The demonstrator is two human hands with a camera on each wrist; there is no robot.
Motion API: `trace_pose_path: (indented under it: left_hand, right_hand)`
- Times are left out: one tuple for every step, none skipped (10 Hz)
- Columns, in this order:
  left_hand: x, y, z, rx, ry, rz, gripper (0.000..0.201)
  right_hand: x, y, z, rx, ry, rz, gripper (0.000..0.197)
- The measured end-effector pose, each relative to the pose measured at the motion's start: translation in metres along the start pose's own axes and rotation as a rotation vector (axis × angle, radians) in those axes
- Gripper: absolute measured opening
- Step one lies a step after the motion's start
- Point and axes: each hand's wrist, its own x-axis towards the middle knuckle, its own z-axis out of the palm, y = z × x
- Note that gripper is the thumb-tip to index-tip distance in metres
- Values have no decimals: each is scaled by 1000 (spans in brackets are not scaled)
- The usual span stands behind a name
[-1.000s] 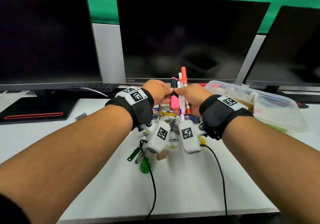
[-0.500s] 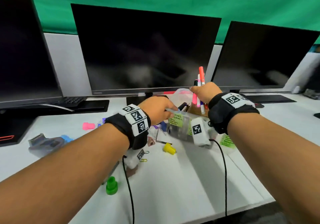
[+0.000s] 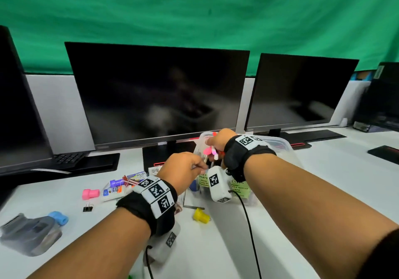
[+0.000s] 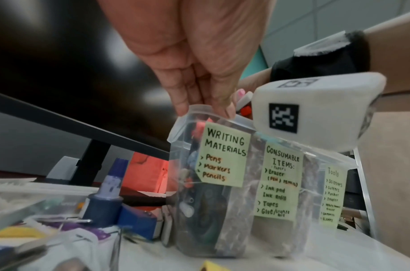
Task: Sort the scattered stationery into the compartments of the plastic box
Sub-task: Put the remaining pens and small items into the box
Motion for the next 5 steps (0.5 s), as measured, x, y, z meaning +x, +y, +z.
trace_pose_path:
  left_hand:
    - [1, 2, 0, 2, -5, 8, 20]
    - [1, 2, 0, 2, 2, 5, 21]
    - [2, 0, 0, 1, 7, -9, 20]
    - [4, -1, 1, 5, 12, -21, 18]
    - [4, -4, 2, -6, 39, -38, 11]
  right_hand:
    - [-3, 2, 2, -30, -19, -44, 29]
    - [-7, 2, 3, -119, -55, -77, 28]
    - [-16, 1, 0, -245, -34, -148, 21]
    - [-24, -5, 1, -458, -13, -117, 18]
    - [-23, -5, 5, -685, -1, -271, 44]
